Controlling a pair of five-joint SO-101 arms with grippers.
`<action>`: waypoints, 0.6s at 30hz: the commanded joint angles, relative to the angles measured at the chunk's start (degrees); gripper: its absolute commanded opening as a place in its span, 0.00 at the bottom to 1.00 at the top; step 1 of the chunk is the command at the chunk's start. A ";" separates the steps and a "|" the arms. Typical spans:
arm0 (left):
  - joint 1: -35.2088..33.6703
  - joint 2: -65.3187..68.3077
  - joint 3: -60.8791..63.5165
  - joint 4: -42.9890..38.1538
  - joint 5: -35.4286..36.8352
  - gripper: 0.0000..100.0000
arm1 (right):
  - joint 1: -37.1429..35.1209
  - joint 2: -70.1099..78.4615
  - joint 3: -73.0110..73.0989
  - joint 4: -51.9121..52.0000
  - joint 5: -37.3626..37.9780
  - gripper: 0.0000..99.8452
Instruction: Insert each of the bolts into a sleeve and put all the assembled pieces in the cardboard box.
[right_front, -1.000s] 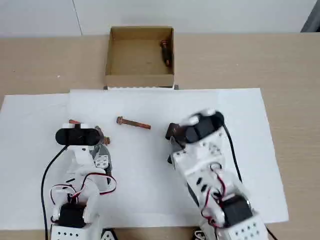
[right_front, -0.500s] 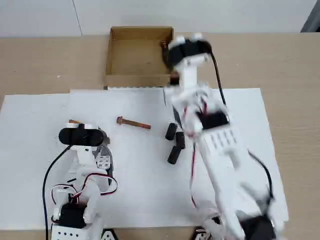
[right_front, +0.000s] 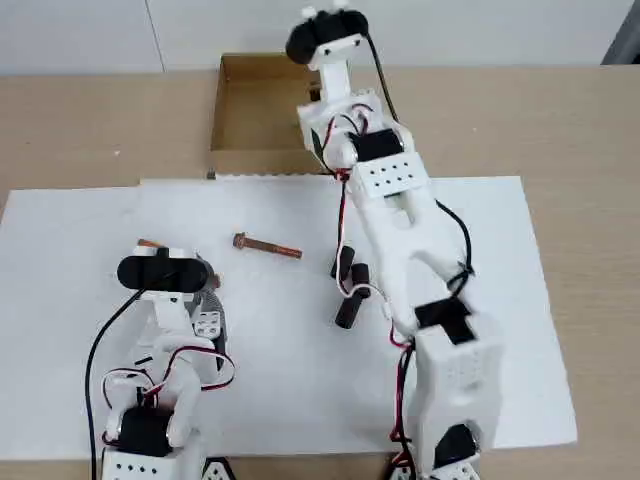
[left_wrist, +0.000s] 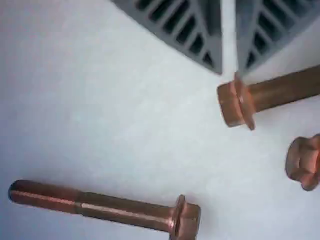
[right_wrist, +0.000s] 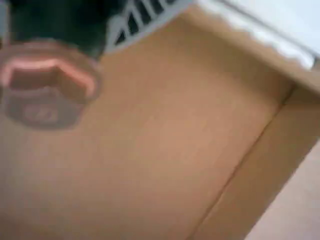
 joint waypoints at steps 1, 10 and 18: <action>0.26 -0.62 -0.13 -0.35 -0.18 0.01 | 0.04 3.12 -10.02 -1.80 2.99 0.00; 0.26 -0.62 -0.13 -0.35 -0.18 0.01 | 0.22 16.22 -23.82 -1.71 7.38 0.00; 0.26 -0.62 -0.13 -0.35 -0.18 0.01 | 0.04 21.14 -26.64 -1.19 9.32 0.13</action>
